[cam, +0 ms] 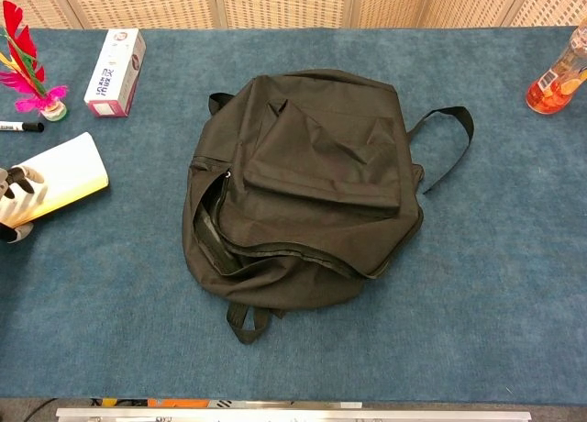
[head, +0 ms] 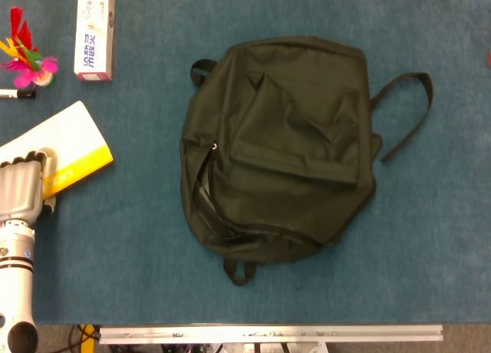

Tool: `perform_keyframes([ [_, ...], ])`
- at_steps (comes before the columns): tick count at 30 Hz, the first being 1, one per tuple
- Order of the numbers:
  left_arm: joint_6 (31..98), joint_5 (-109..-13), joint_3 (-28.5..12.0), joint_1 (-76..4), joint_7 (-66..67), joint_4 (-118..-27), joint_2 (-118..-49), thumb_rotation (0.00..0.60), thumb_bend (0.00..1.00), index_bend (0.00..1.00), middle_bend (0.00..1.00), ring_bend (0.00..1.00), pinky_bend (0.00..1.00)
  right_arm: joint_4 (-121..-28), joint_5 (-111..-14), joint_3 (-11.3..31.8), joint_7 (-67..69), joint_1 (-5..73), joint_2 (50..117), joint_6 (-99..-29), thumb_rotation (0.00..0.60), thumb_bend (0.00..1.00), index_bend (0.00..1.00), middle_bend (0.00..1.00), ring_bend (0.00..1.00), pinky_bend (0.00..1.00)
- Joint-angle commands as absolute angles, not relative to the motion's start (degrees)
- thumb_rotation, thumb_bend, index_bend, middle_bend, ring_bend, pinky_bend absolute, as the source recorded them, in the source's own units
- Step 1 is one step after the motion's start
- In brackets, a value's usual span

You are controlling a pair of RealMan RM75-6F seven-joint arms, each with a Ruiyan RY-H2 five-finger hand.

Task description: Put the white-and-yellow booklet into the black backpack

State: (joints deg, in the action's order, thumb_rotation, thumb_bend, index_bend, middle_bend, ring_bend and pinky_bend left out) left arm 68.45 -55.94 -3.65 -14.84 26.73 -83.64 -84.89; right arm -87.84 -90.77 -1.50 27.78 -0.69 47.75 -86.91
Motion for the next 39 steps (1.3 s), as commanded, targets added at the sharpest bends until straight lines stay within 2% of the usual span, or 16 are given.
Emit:
perform_keyframes([
  [1, 68.9, -56.6, -4.0, -14.7, 25.6, -83.3, -85.0, 0.6, 0.31, 0.27, 0.35, 0.36, 0.37, -88.1, -90.7, -1.5, 27.5, -0.7, 47.6, -86.7, 0.6, 0.07, 0.29, 0.35, 0.2, 0.38],
  [15, 71.4, -61.4, -3.6, -13.3, 21.0, -80.8, -85.8, 0.6, 0.31, 0.41, 0.38, 0.38, 0.4, -89.1, -90.6, -1.6, 26.9, -0.5, 47.2, -86.1, 0.6, 0.07, 0.29, 0.35, 0.2, 0.38],
  [26, 73.3, -64.8, -3.4, -12.2, 18.2, -78.2, -87.0, 0.6, 0.31, 0.53, 0.46, 0.43, 0.43, -89.5, -90.8, -1.8, 27.3, -0.7, 46.8, -86.1, 0.6, 0.06, 0.29, 0.35, 0.2, 0.38],
  [39, 77.1, -72.6, -2.1, -10.5, 11.0, -76.2, -86.9, 0.6, 0.31, 0.58, 0.48, 0.44, 0.43, -90.0, -91.2, -1.9, 27.8, -0.9, 46.4, -86.3, 0.6, 0.06, 0.29, 0.35, 0.2, 0.38],
])
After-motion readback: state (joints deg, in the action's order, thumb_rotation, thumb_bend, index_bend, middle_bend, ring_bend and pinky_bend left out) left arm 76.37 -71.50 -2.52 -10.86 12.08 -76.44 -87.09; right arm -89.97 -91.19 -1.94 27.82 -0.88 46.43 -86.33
